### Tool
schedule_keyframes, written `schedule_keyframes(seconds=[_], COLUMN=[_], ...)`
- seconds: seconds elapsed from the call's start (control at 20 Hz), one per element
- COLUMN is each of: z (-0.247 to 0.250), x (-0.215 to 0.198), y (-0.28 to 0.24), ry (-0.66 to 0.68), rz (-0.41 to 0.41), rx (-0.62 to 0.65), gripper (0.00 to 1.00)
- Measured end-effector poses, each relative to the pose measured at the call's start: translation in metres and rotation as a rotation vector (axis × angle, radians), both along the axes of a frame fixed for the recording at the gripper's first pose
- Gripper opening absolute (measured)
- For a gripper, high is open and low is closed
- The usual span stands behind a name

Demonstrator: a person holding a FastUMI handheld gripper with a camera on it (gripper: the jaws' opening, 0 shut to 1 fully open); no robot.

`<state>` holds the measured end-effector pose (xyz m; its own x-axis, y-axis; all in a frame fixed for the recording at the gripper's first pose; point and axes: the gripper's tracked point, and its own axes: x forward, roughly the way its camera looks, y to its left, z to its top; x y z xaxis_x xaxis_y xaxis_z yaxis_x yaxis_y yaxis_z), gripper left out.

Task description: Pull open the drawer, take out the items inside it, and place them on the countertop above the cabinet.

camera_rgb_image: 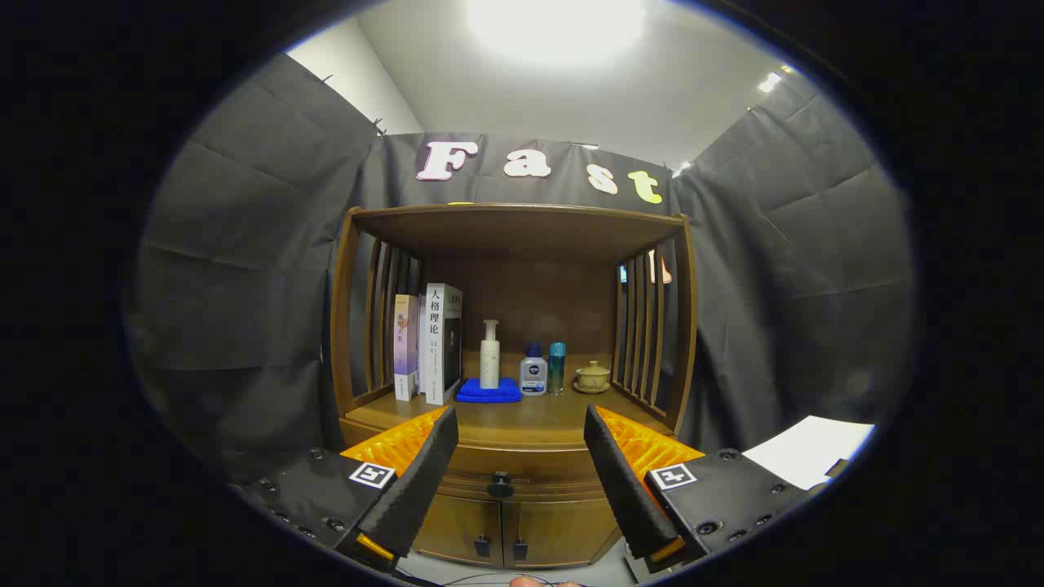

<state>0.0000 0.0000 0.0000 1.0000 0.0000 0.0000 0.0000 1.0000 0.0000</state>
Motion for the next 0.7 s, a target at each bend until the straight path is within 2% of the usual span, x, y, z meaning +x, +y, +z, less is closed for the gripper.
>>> schedule_keyframes(seconds=[0.45, 0.7], z=[-0.014, -0.027], x=[0.007, 0.017], y=[0.001, 0.006], ry=[0.021, 0.007], rz=[0.001, 0.031], rx=[0.004, 0.008], gripper=[0.98, 0.97])
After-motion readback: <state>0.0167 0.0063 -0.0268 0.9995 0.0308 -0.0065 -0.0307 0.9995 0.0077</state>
